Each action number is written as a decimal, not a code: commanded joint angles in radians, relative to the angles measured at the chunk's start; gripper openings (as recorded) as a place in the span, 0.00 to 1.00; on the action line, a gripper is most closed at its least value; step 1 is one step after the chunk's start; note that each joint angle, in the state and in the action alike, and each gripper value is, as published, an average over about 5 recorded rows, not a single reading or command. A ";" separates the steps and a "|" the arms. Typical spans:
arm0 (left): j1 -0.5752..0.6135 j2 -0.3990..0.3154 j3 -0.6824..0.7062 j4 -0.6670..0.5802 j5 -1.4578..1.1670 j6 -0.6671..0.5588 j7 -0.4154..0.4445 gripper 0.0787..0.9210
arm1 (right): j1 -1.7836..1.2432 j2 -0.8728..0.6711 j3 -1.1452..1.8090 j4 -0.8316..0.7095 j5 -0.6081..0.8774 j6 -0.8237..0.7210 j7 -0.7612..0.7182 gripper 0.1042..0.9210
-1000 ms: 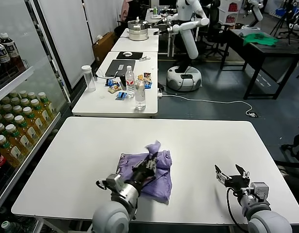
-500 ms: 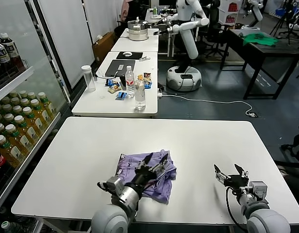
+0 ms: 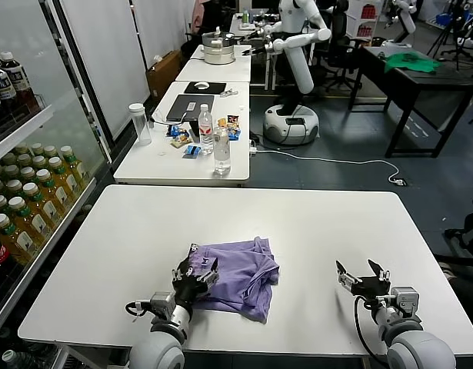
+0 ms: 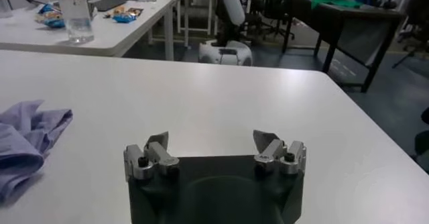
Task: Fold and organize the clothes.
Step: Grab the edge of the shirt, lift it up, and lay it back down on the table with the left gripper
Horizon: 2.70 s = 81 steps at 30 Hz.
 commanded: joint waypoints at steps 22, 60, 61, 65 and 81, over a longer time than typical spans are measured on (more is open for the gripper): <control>0.015 -0.014 -0.085 -0.001 -0.410 -0.012 0.001 0.33 | -0.017 0.005 0.018 0.023 0.003 0.000 0.001 0.88; -0.038 0.148 -0.190 -0.192 -0.279 -0.041 0.108 0.05 | -0.029 0.004 0.035 0.048 0.005 0.020 -0.009 0.88; -0.052 0.125 -0.122 -0.138 -0.185 -0.057 0.123 0.05 | -0.031 0.002 0.037 0.048 0.006 0.021 -0.010 0.88; -0.102 0.054 0.052 0.020 0.006 -0.096 0.149 0.05 | -0.035 -0.005 0.048 0.050 0.010 0.025 -0.012 0.88; -0.204 -0.042 0.201 0.018 0.066 -0.050 0.162 0.06 | 0.000 -0.038 0.051 0.039 0.043 0.026 -0.017 0.88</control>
